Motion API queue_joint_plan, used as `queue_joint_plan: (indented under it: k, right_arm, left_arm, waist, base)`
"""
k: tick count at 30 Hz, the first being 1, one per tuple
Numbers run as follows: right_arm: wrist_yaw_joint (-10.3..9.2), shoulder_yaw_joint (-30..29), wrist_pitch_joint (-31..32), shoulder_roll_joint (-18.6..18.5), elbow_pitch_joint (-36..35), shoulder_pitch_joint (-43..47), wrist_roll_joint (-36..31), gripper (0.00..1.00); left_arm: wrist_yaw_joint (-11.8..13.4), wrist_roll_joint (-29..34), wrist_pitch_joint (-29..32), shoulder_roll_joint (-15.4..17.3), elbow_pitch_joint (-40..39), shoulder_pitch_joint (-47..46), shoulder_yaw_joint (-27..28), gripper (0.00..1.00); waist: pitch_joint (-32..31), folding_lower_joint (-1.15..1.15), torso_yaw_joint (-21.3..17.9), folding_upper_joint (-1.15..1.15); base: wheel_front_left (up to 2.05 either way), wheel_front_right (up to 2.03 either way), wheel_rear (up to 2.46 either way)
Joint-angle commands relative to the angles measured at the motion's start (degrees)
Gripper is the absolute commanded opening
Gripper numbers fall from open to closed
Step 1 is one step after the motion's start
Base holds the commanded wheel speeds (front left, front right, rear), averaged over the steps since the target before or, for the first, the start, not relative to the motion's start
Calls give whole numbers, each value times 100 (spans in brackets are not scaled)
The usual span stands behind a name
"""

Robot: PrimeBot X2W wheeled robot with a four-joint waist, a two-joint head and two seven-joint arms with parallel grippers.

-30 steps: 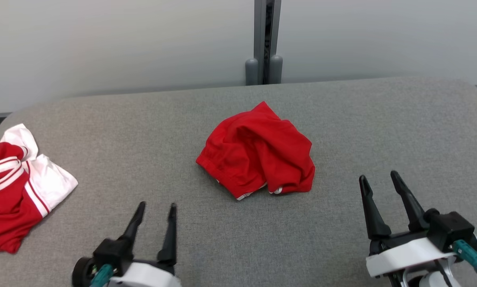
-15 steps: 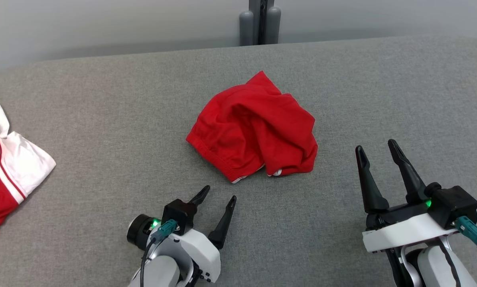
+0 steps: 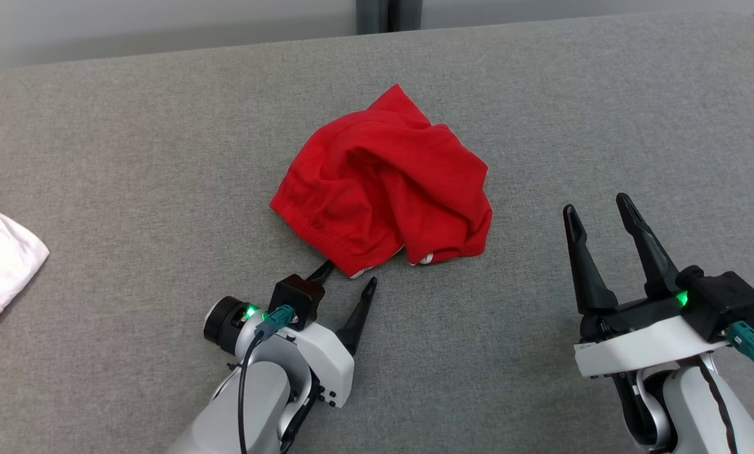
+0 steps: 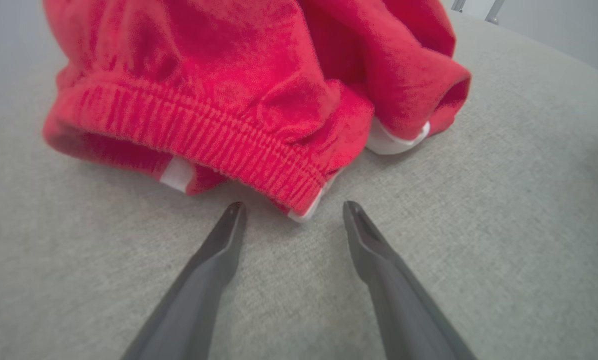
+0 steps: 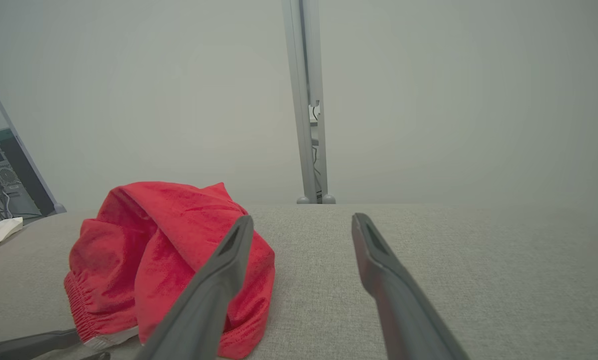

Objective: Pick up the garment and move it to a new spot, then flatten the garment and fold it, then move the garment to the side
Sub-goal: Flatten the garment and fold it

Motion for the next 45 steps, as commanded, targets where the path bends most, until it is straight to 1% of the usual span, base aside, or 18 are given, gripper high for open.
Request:
queue_joint_plan:
  k: [1, 2, 3, 6, 8, 12, 13, 14, 17, 22, 24, 27, 29, 31, 35, 38, 41, 45]
  right_arm:
    - [9, 19, -35, -25, -19, -39, 19, 100]
    - [9, 6, -35, -28, -23, -55, 14, 100]
    - [9, -5, -35, -29, -26, -64, 12, 100]
    - [9, -29, -35, -39, -23, -48, 9, 100]
    - [9, -47, -35, -46, 0, -31, 2, 100]
    - [9, -107, -35, -4, 5, 17, -30, 100]
    - [9, -128, -35, 24, 27, 50, -43, 100]
    - [9, -135, -35, 41, 33, 73, -45, 100]
    - [9, -151, -35, 79, 82, 160, -62, 100]
    - [9, -112, -35, 195, 156, 281, -63, 100]
    - [9, -116, -35, 223, 177, 345, -67, 100]
    - [9, -140, -35, 253, 189, 388, -85, 100]
    - [9, -146, -34, 262, 193, 386, -95, 100]
    - [9, -127, -35, 278, 211, 391, -101, 100]
    - [9, -123, -35, 313, 194, 344, -101, 100]
    - [9, -119, -35, 339, 156, 303, -79, 100]
    - [9, -134, -34, 364, 128, 281, -56, 100]
    - [9, -115, -35, 387, 110, 230, -60, 100]
  left_arm:
    - [35, -21, -20, 25, -31, -136, -20, 100]
    - [30, -43, -20, 25, -55, -147, -37, 55]
    - [-4, -55, -20, 25, -51, -155, -72, 0]
    - [13, 0, -20, 27, -126, -246, -136, 0]
    - [-31, 8, -20, 28, -140, -226, -173, 0]
    - [-201, 48, -20, 24, -274, -282, -215, 0]
    - [-339, -59, -20, 28, -403, -325, -204, 0]
    - [-403, -156, -20, 25, -500, -372, -191, 0]
    - [-508, -384, -21, 23, -831, -622, -193, 0]
    - [-545, -833, 296, 193, -1668, -1243, -276, 0]
    - [-546, -1073, 525, 284, -2094, -1544, -198, 0]
    - [-540, -1390, 952, 314, -2578, -1966, -16, 0]
    - [-510, -1464, 1088, 296, -2707, -2134, 49, 0]
    - [-418, -1602, 1373, 249, -2866, -2409, 138, 0]
    - [-63, -1703, 2035, 240, -2742, -2790, 190, 0]
    - [194, -1786, 2356, 293, -2414, -2749, 242, 0]
    - [301, -1888, 2471, 413, -2017, -2480, 289, 0]
    - [281, -2016, 2333, 624, -1411, -2049, 384, 0]
  waist:
    - [25, 0, -38, 0]
    - [32, 0, -52, 0]
    - [36, 0, -65, 0]
    - [33, 0, -89, 0]
    - [12, 0, -93, 0]
    - [-80, 0, -78, 0]
    - [-166, 0, -55, 0]
    - [-221, 0, -43, 0]
    - [-429, 0, -20, 0]
    - [-810, 0, -116, 0]
    - [-941, 0, -190, 0]
    - [-1073, 0, -295, 0]
    - [-1101, 0, -329, 0]
    - [-1132, 0, -409, 0]
    - [-1094, 0, -529, 0]
    - [-995, 0, -585, 0]
    - [-865, 0, -606, 0]
    - [-721, 0, -600, 0]
  base:
    - [0, 0, 0]
    - [0, 0, 0]
    - [0, 0, 0]
    - [0, 0, 0]
    - [0, 0, 0]
    - [0, 0, 0]
    - [0, 0, 0]
    - [0, 0, 0]
    - [0, 0, 0]
    - [0, 0, 0]
    - [0, 0, 0]
    - [0, 0, 0]
    - [0, 0, 0]
    - [0, 0, 0]
    - [0, 0, 0]
    - [0, 0, 0]
    - [0, 0, 0]
    - [0, 0, 0]
